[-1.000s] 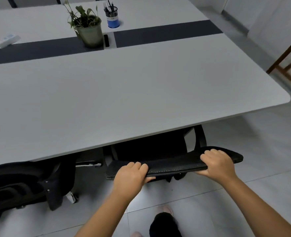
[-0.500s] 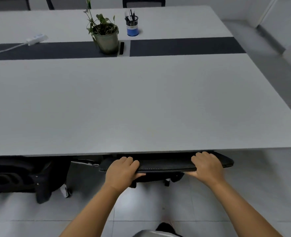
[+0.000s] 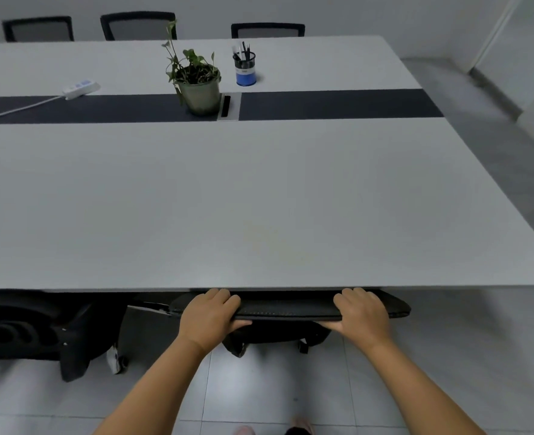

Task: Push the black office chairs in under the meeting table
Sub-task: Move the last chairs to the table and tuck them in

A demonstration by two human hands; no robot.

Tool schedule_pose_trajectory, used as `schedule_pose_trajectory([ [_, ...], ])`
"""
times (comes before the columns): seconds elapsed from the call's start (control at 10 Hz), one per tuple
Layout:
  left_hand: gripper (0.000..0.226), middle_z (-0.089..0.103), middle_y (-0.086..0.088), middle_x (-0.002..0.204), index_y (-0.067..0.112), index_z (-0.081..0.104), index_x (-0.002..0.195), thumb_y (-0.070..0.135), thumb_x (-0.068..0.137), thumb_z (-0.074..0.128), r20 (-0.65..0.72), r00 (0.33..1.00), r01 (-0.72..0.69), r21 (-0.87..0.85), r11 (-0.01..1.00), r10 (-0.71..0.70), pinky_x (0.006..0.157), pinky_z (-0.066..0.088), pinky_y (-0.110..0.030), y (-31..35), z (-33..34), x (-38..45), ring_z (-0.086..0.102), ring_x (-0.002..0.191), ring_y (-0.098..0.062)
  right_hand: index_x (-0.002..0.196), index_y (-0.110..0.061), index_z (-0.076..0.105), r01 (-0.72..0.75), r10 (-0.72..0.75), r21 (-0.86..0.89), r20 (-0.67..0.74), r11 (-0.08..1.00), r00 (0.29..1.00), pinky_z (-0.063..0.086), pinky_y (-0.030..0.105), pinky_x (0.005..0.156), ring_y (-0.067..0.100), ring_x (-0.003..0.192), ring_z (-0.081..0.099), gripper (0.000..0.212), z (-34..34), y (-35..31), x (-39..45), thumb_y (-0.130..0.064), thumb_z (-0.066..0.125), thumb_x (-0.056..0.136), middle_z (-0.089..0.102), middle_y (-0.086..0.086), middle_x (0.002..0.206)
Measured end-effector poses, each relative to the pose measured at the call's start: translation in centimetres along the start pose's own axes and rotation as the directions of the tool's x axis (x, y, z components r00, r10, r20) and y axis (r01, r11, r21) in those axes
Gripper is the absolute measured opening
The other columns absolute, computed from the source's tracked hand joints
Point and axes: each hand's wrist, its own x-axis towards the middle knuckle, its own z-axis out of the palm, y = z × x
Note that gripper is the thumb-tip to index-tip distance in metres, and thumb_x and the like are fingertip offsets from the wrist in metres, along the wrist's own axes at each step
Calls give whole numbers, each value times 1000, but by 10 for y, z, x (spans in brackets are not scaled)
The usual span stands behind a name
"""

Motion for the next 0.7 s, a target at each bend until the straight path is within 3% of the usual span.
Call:
schedule_pose_trajectory([
  [0.2, 48, 54, 10, 50, 25, 60, 57, 63, 66, 32, 181, 982, 59, -85, 995, -43, 39, 31, -15, 3, -18, 1, 53, 45, -9, 50, -14, 52, -84, 82, -2, 217, 996, 973, 27, 23, 46, 19, 47, 51, 53, -19, -11, 4, -66, 56, 60, 47, -3, 49],
  [0.3, 68, 64, 8, 86, 24, 64, 94, 70, 65, 24, 244, 965, 141, -164, 976, -98, 62, 34, -20, 4, -30, 2, 60, 82, -13, 80, -17, 53, -176, 174, -35, 407, 984, 896, 24, 28, 65, 21, 88, 52, 44, -31, -15, 7, -61, 58, 72, 40, -5, 80],
  [0.4, 56, 55, 6, 119, 24, 49, 121, 62, 83, 38, 394, 913, 198, -215, 957, -100, 85, 35, -25, 5, -32, 1, 48, 112, -15, 86, -22, 40, -241, 230, -50, 534, 969, 813, 23, 27, 69, 19, 103, 47, 39, -39, -20, 10, -60, 50, 78, 36, -6, 91],
  [0.5, 66, 56, 5, 120, 23, 49, 122, 68, 78, 30, 418, 906, 179, -238, 955, -65, 87, 34, -24, 6, -28, -1, 48, 112, -14, 106, -20, 52, -272, 238, -34, 592, 962, 770, 24, 27, 72, 18, 110, 43, 45, -42, -20, 10, -56, 52, 79, 44, -3, 102],
  [0.6, 74, 64, 8, 102, 24, 61, 105, 67, 64, 18, 189, 974, 176, -280, 944, -125, 69, 31, -13, 7, -44, -5, 57, 97, -10, 119, -20, 49, -313, 226, 20, 650, 950, 725, 28, 27, 77, 17, 113, 41, 51, -51, -16, 11, -52, 54, 80, 47, -2, 111],
  [0.7, 27, 61, 21, 77, 35, 61, 82, 53, 65, 49, -95, 988, 87, -318, 944, -123, 64, 37, -10, 8, -44, -19, 55, 73, 1, 120, -24, 50, -383, 177, 156, 690, 911, 702, 33, 24, 85, 14, 114, 43, 52, -59, -7, 10, -54, 54, 79, 46, -6, 106],
])
